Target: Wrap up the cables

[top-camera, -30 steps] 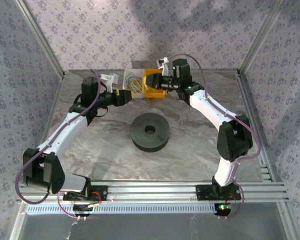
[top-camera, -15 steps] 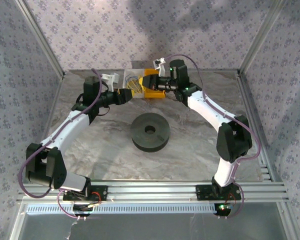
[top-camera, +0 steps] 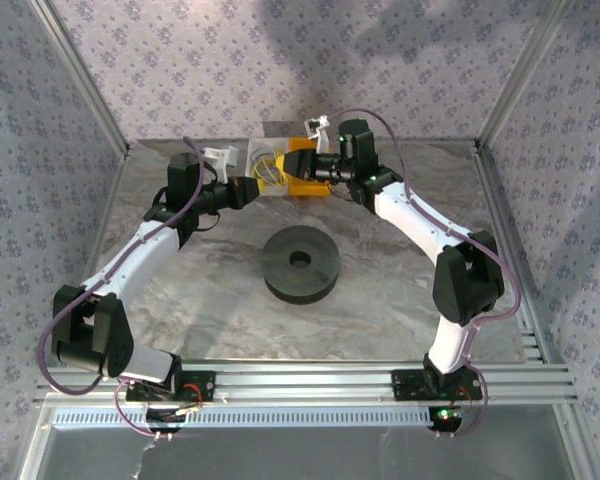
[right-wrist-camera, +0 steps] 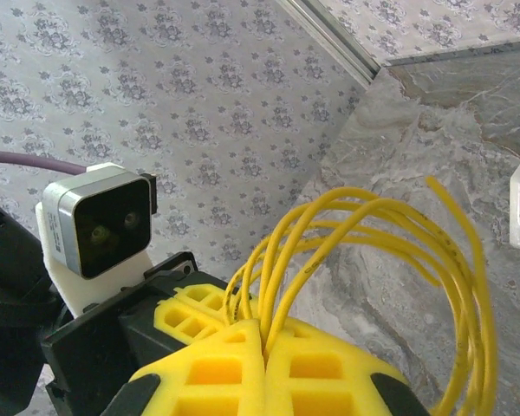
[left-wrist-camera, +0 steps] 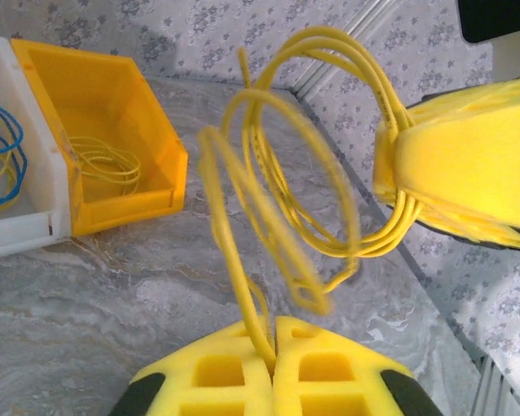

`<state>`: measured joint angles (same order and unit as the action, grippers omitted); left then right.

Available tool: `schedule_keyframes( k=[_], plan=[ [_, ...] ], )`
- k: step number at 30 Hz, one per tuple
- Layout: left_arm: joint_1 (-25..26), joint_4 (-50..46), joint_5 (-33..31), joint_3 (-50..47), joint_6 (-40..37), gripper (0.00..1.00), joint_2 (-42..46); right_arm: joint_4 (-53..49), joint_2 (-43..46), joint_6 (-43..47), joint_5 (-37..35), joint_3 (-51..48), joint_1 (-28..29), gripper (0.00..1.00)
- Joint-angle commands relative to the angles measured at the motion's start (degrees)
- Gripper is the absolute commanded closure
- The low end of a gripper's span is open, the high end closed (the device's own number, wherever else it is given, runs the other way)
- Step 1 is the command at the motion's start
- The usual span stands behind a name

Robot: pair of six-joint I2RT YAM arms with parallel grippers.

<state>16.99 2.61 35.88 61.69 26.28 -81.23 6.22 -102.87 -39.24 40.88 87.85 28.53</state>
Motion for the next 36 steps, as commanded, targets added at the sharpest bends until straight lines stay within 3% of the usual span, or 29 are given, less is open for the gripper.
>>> schedule_keyframes(
  k=[1, 11, 27, 31, 36],
  plan=[
    [0.2, -0.7, -0.7, 0.2, -0.9, 1.0, -0.5, 0.8, 2.4, 0.4, 1.2, -1.0, 0.1, 1.0],
    [-2.4, -9.6, -6.2, 0.3, -4.4, 1.0, 1.7, -3.6, 10.3, 5.3, 0.0, -7.1, -7.1, 1.0],
    [-18.6, -24.4, -14.3, 2.1, -6.0, 1.0, 5.7, -9.8, 22.7, 9.7, 0.2, -18.4, -23.3, 1.0],
    [-22.5, -25.1, -13.8, 2.0, -5.0, 1.0, 7.2, -10.1, 23.5, 10.1, 0.6, -19.0, -24.5, 1.0],
    [-21.9, -25.2, -11.8, 3.0, -4.6, 1.0, 8.2, -10.7, 22.5, 12.3, 0.2, -18.9, -21.5, 1.0]
  ],
)
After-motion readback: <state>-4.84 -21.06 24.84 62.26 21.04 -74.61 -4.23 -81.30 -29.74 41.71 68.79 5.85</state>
